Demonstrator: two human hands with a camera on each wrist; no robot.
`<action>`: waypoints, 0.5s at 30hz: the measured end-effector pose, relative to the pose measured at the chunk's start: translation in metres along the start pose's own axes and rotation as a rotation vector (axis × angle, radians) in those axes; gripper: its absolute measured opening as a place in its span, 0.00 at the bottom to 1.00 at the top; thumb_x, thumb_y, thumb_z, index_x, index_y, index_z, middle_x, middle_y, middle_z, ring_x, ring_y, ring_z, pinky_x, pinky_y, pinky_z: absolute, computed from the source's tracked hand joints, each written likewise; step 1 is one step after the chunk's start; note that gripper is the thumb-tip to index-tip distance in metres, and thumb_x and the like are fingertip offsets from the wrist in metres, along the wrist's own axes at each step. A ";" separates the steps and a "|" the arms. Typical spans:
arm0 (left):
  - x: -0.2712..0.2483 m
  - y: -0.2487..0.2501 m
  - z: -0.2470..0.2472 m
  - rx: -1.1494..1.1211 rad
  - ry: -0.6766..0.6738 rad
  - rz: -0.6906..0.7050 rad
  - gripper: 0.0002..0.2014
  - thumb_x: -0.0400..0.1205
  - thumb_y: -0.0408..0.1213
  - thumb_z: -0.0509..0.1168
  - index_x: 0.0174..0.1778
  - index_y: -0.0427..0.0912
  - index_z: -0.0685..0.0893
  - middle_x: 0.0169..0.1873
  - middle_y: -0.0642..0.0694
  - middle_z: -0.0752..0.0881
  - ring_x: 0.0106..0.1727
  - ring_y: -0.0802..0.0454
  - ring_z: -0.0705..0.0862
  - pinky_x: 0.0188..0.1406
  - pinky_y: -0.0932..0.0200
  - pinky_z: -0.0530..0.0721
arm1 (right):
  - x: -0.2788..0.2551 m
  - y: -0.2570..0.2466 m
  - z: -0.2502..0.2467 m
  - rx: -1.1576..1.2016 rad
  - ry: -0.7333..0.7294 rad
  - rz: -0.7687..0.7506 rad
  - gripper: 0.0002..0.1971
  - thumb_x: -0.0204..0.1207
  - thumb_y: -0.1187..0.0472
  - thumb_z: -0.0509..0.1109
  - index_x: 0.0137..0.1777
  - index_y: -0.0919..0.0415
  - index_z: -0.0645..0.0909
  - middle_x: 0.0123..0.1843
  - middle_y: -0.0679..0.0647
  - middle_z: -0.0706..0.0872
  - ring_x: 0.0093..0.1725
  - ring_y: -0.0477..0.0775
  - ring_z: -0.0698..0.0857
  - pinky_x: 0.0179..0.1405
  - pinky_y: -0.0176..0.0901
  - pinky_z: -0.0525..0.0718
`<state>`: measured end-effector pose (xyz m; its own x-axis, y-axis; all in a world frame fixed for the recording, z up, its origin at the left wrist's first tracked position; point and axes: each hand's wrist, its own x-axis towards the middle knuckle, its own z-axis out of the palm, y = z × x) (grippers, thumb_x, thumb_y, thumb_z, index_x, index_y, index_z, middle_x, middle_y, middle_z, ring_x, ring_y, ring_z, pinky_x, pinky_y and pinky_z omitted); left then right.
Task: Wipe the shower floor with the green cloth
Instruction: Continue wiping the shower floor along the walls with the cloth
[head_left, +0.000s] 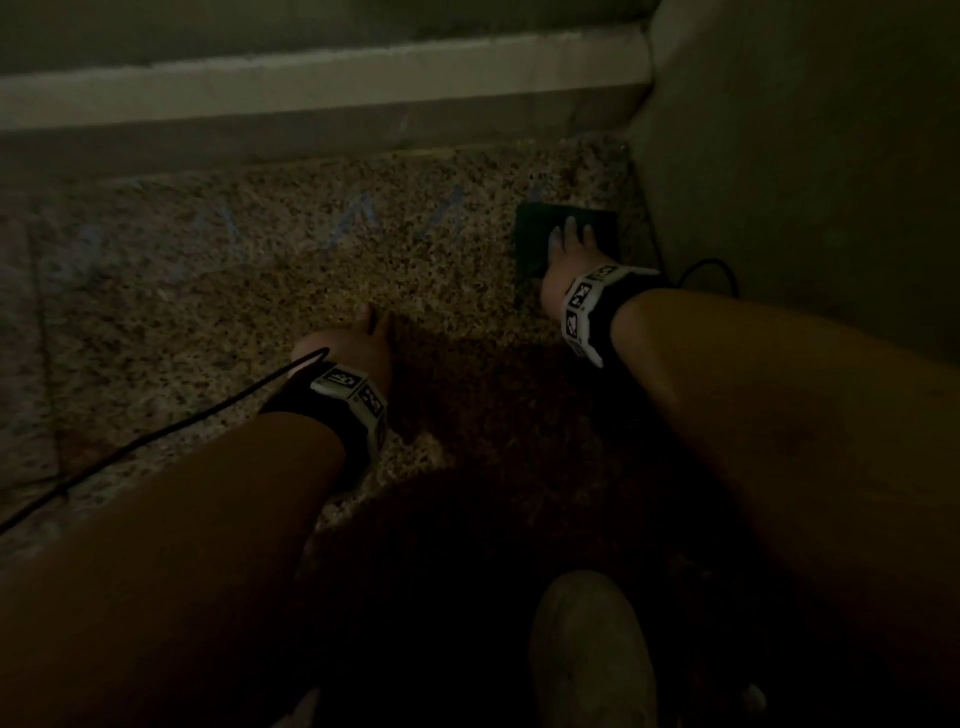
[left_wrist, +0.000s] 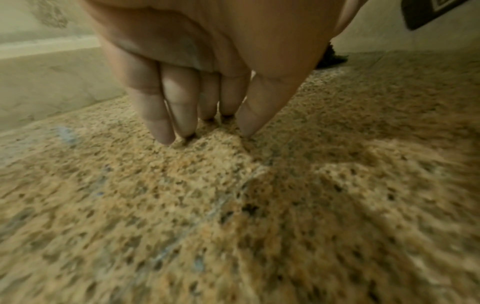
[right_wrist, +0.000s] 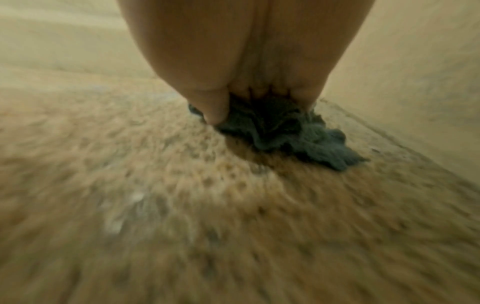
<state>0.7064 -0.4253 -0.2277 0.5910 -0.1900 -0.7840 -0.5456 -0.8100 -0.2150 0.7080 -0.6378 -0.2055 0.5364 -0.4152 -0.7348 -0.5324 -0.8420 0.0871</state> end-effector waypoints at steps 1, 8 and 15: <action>-0.002 -0.001 -0.001 0.008 -0.004 0.001 0.34 0.88 0.35 0.52 0.83 0.49 0.37 0.82 0.50 0.38 0.70 0.41 0.75 0.46 0.49 0.79 | 0.000 0.000 0.000 -0.035 -0.014 -0.008 0.30 0.88 0.61 0.47 0.83 0.66 0.35 0.84 0.63 0.35 0.83 0.67 0.40 0.79 0.62 0.52; -0.014 0.001 -0.015 0.113 0.076 0.077 0.27 0.89 0.40 0.47 0.84 0.42 0.46 0.82 0.42 0.55 0.73 0.39 0.71 0.58 0.46 0.78 | -0.021 0.057 0.038 -0.273 -0.123 -0.171 0.29 0.87 0.67 0.45 0.83 0.66 0.37 0.84 0.61 0.32 0.83 0.64 0.39 0.81 0.55 0.48; -0.002 0.000 -0.027 -0.038 0.047 0.114 0.34 0.86 0.52 0.54 0.83 0.55 0.43 0.83 0.53 0.39 0.83 0.45 0.47 0.74 0.38 0.64 | -0.003 0.043 0.020 -0.173 -0.055 -0.101 0.30 0.89 0.58 0.47 0.83 0.65 0.36 0.84 0.61 0.36 0.83 0.66 0.42 0.81 0.57 0.52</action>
<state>0.7214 -0.4400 -0.2106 0.5541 -0.3075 -0.7736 -0.5887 -0.8018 -0.1029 0.6700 -0.6660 -0.2129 0.5422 -0.3098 -0.7811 -0.3546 -0.9271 0.1216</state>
